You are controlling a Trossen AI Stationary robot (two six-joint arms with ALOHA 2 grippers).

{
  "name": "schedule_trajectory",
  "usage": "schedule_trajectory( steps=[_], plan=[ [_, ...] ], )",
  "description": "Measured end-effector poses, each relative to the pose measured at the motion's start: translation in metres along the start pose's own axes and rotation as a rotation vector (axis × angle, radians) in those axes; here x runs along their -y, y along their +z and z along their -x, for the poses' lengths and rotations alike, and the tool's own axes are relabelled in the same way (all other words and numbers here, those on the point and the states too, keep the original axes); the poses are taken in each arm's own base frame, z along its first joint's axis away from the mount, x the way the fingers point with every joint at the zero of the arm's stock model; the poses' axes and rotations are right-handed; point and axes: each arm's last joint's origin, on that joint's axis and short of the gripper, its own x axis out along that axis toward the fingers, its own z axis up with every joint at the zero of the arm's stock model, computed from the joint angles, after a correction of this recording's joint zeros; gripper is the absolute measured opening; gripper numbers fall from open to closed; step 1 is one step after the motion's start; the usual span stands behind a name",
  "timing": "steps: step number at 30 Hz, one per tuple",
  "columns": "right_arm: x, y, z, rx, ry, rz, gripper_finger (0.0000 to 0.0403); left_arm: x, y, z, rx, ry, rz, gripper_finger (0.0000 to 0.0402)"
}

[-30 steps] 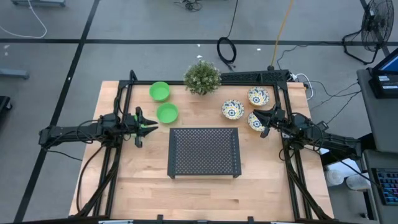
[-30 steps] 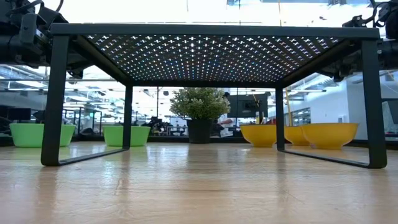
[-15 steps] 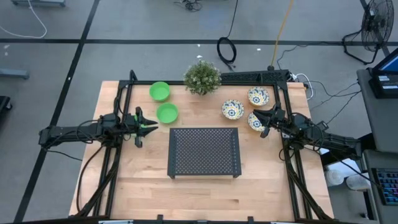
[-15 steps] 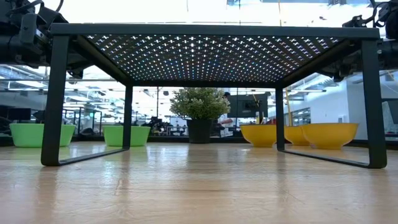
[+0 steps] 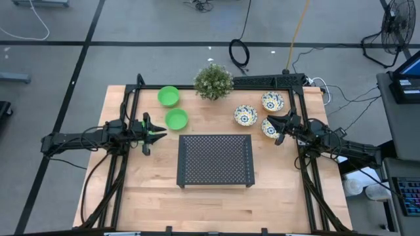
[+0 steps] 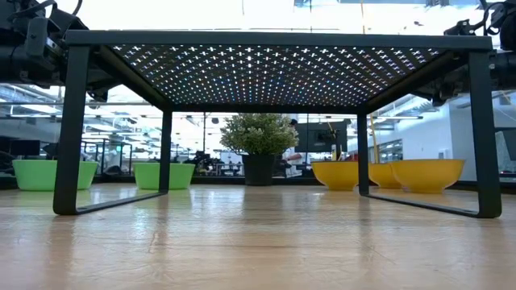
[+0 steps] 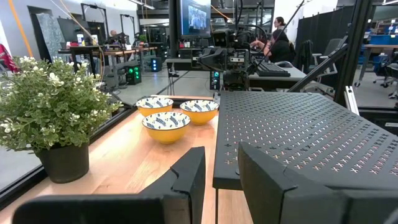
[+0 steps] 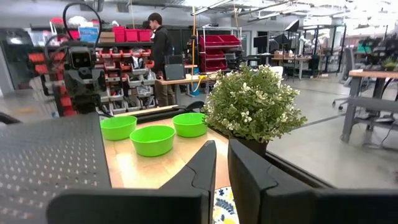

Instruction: Pick & Place Mini bowls

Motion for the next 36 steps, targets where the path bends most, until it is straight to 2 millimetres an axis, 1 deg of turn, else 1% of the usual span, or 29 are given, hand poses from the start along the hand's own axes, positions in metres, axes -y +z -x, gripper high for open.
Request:
schedule_trajectory(
  steps=[6, 12, 18, 21, 24, 27, 36],
  plan=[
    [0.0, 0.001, 0.0, 0.011, 0.0, -0.128, 0.0032, 0.0, 0.0, 0.0, 0.0, 0.0, 0.0, 0.0099],
    [0.0, 0.009, 0.0, 0.095, 0.017, -0.243, 0.0032, 0.0, 0.0, 0.0, -0.001, 0.0, 0.0, 0.0099],
    [0.0, 0.015, 0.001, 0.157, 0.025, -0.256, 0.0032, 0.0, 0.0, 0.0, 0.0, 0.0, 0.0, 0.0099],
    [0.0, 0.019, 0.002, 0.196, 0.019, -0.227, 0.0032, 0.0, 0.0, 0.0, 0.0, 0.0, 0.0, 0.0099],
    [0.001, 0.024, 0.003, 0.248, -0.019, -0.232, 0.0032, 0.0, 0.0, 0.0, 0.0, 0.001, 0.0, 0.0099],
    [0.003, 0.027, 0.004, 0.293, -0.094, -0.254, 0.0032, 0.0, 0.0, 0.0, 0.0, 0.0, 0.0, 0.0099],
    [0.01, 0.024, 0.005, 0.284, -0.349, -0.273, 0.0031, 0.0, 0.0, 0.0, -0.001, 0.001, 0.0, 0.0099]
  ],
)
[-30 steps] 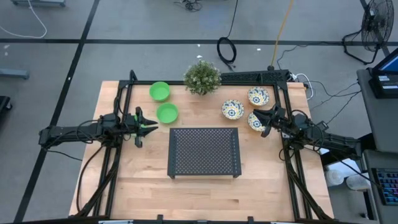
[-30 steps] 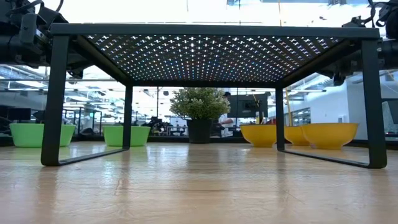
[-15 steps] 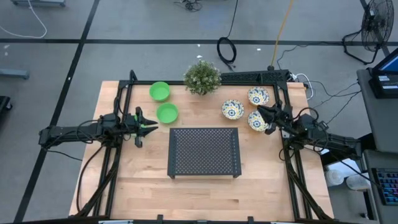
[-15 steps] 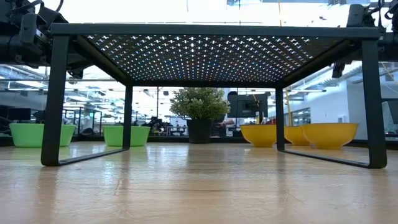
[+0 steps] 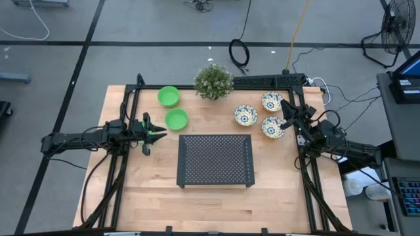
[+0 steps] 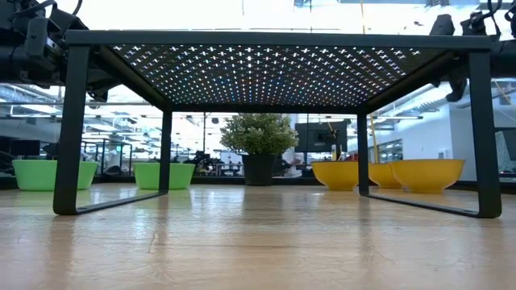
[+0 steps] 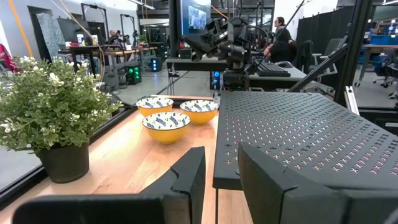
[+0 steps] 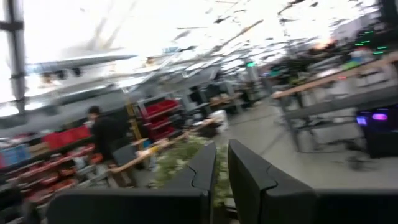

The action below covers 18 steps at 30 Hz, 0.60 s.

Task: Pick & Place Mini bowls
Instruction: Put the top right white patterned bowl on the shelf

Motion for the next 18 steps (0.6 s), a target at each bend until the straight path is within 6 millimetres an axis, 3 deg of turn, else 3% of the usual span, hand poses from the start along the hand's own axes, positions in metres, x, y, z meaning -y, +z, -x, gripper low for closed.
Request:
schedule_trajectory(
  steps=[18],
  plan=[
    [0.01, -0.013, 0.002, -0.081, -0.247, 0.119, 0.0032, 0.0, 0.0, 0.0, 0.0, 0.0, 0.0, 0.0099]
  ],
)
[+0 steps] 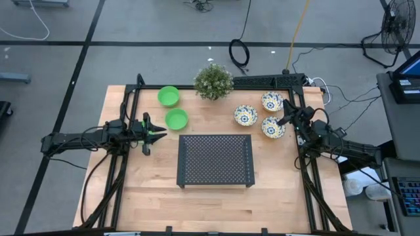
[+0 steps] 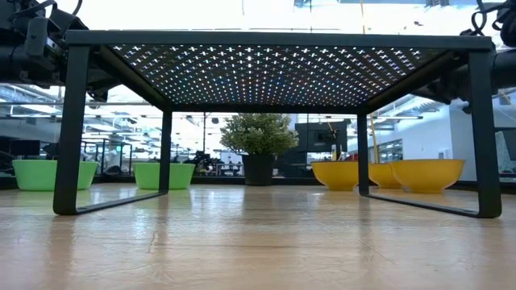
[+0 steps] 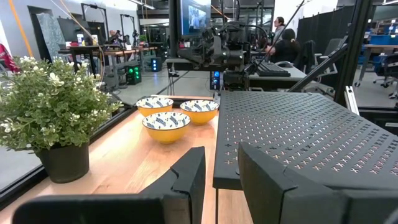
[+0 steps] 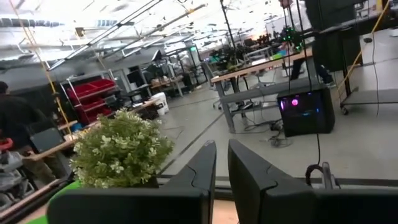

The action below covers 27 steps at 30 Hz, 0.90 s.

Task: Pick & Place Mini bowls
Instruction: Put the top right white patterned bowl on the shelf

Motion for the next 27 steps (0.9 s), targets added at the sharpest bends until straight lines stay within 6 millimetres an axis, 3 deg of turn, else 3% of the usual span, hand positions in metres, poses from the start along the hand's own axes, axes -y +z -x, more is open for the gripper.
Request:
schedule_trajectory(
  steps=[4, 7, 12, 21, 24, 27],
  plan=[
    [-0.001, 0.003, 0.0, 0.016, 0.017, 0.066, 0.0032, 0.0, 0.0, 0.0, 0.0, 0.0, 0.0, 0.0099],
    [-0.005, -0.001, -0.003, -0.061, 0.073, 0.225, 0.0035, 0.0, 0.0, 0.0, 0.0, 0.0, 0.0, 0.0099],
    [-0.026, 0.047, -0.016, -0.172, 0.01, 0.303, 0.0083, 0.0, 0.0, 0.0, 0.0, 0.0, 0.0, 0.0099],
    [-0.063, 0.081, -0.082, -0.471, -0.165, 0.543, 0.0203, 0.0, 0.0, 0.0, 0.0, 0.0, 0.0, 0.0099],
    [-0.061, 0.086, -0.109, -0.619, -0.17, 0.556, 0.0211, 0.0, 0.0, 0.0, 0.0, 0.0, 0.0, 0.0099],
    [-0.047, 0.082, -0.136, -0.772, -0.153, 0.497, 0.0209, 0.0, 0.0, 0.0, 0.0, 0.0, 0.0, 0.0099]
  ],
)
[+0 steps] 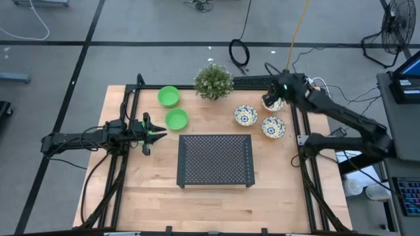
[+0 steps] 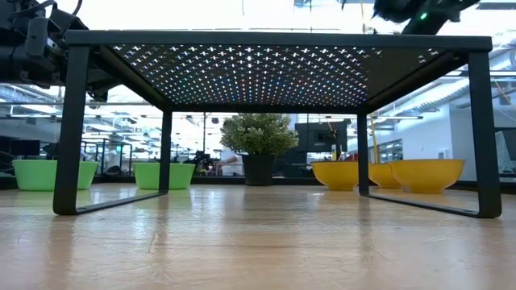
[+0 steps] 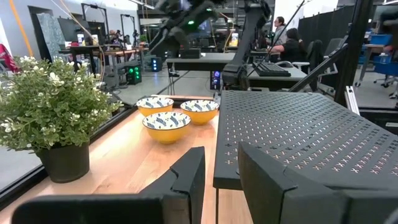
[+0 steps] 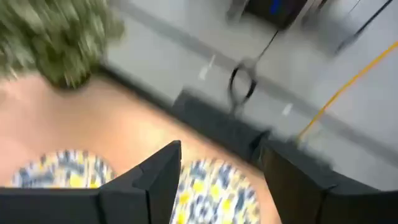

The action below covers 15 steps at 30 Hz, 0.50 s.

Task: Pick & Place Mini bowls
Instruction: Put the top right white patterned bowl on the shelf

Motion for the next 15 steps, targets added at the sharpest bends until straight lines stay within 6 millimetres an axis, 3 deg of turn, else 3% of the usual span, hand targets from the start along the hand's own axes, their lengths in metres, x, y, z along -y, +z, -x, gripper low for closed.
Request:
schedule_trajectory(
  steps=[5, 9, 15],
  plan=[
    [0.035, 0.002, -0.037, -0.187, -0.001, -0.1, 0.02, 0.0, 0.0, 0.0, 0.0, 0.0, 0.0, 0.0099],
    [0.063, -0.011, -0.053, -0.323, 0.008, -0.192, 0.02, 0.0, 0.0, 0.0, 0.0, 0.0, 0.0, 0.0099],
    [0.067, -0.012, -0.053, -0.327, 0.083, -0.268, 0.0201, 0.0, 0.0, 0.0, 0.002, 0.0, 0.0, 0.0099]
  ],
)
